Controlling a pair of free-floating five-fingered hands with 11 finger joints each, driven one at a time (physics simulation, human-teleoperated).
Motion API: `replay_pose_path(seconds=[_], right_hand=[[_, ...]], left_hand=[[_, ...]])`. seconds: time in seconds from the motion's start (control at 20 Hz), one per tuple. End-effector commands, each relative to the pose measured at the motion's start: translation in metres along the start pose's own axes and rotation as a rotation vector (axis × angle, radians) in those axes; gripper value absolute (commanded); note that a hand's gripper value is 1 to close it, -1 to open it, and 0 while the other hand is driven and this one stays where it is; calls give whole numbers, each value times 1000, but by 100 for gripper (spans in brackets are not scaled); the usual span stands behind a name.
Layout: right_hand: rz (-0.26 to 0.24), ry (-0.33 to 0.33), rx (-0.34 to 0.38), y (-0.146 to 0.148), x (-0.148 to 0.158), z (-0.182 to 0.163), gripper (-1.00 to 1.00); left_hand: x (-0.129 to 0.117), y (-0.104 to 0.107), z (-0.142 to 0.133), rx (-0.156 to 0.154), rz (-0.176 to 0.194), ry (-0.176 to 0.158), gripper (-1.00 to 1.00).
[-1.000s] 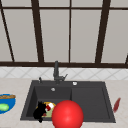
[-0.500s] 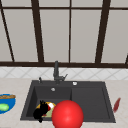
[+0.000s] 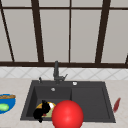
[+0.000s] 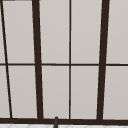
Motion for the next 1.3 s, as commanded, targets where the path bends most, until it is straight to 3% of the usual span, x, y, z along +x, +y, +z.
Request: replay_pose_path(seconds=[0.0, 0.25, 0.65, 1.1, 1.25], right_hand=[[-52, 61, 80, -9, -6, 1, -100], [-111, 87, 111, -19, -9, 1, -100], [-144, 166, 153, -23, -21, 12, -100], [-205, 300, 72, -22, -29, 23, -100], [-254, 350, 40, -22, -31, 23, -100]], left_hand=[[0, 0, 0, 0, 0, 0, 0], [0, 0, 0, 0, 0, 0, 0], [0, 0, 0, 0, 0, 0, 0], [0, 0, 0, 0, 0, 0, 0], [0, 0, 0, 0, 0, 0, 0]])
